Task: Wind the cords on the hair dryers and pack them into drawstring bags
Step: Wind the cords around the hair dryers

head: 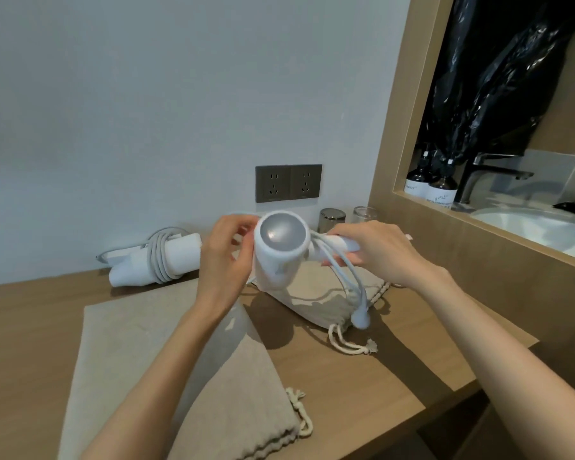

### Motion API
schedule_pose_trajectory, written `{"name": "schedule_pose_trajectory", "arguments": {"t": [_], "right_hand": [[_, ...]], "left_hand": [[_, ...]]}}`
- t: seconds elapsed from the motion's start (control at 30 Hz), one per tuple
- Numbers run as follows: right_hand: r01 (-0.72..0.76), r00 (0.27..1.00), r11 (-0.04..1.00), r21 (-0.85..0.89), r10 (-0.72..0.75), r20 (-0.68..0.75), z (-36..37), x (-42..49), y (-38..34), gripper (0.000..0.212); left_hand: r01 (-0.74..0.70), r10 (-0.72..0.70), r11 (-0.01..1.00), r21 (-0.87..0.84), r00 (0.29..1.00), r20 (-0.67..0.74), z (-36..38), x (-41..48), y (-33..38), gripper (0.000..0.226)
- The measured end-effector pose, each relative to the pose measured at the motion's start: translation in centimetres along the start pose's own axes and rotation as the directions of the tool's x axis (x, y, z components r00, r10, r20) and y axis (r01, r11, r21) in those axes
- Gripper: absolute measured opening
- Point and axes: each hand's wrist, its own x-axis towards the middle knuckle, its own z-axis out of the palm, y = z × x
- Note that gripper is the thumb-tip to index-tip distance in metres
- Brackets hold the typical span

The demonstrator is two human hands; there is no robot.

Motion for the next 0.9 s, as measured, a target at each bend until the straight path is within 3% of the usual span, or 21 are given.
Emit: {"name": "schedule_pose_trajectory", "arguments": {"t": [0.07, 0.13, 0.2, 0.27, 0.37, 0.47, 0.57, 0.63, 0.77, 0.9], "right_hand": [[-0.066, 0.998, 0.986, 0.152, 0.066, 0.006, -0.3, 0.2, -0.6, 0.045], [-0.101, 0.995, 0.943, 0.317, 0.097, 0.026, -0.4, 0.5, -1.3, 0.044], [-0.099, 0.995, 0.876, 0.472, 0.079, 0.063, -0.6, 0.9, -2.3, 0.055], [-0.093, 0.994, 0.794, 0.601, 0.036, 0.107, -0.7, 1.1, -3.7, 0.056], [-0.12, 0.981, 0.706, 0.698, -0.025, 0.194, -0.4, 1.3, -5.3, 0.033], [-0.178, 0.971, 0.666, 0.724, -0.001, 0.24, -0.6, 1.5, -5.9, 0.02], [-0.237, 0.964, 0.619, 0.749, 0.054, 0.26, -1.2, 1.8, -6.8, 0.027], [-0.21, 0.963, 0.664, 0.718, 0.015, 0.267, -1.0, 1.9, -7.9, 0.03], [-0.044, 0.996, 0.786, 0.617, -0.015, 0.091, -0.4, 2.1, -9.1, 0.035], [-0.044, 0.996, 0.825, 0.563, 0.082, -0.042, -1.0, 2.2, -7.6, 0.033]], "left_hand": [[0.129, -0.111, 0.981, -0.146, 0.985, 0.129, -1.0, 0.4, 0.9, 0.013], [0.242, -0.169, 0.937, -0.252, 0.945, 0.278, -2.4, 0.7, 1.0, 0.04], [0.28, -0.184, 0.932, -0.228, 0.912, 0.367, -3.4, 0.9, 1.0, 0.063], [0.254, -0.196, 0.961, -0.113, 0.908, 0.369, -4.0, 0.8, 1.5, 0.07], [0.209, -0.207, 0.978, 0.016, 0.947, 0.246, -4.7, 0.6, 2.0, 0.066], [0.26, -0.257, 0.966, 0.009, 0.949, 0.183, -5.7, 0.1, 1.7, 0.059], [0.317, -0.312, 0.948, -0.022, 0.941, 0.129, -6.5, -0.3, 1.2, 0.056], [0.326, -0.322, 0.945, -0.021, 0.94, 0.11, -6.9, -0.3, 1.3, 0.046], [0.39, -0.384, 0.917, -0.077, 0.919, 0.087, -7.8, 0.1, 1.6, 0.044], [0.461, -0.452, 0.875, -0.148, 0.887, 0.093, -9.6, 0.3, 1.8, 0.048]]}}
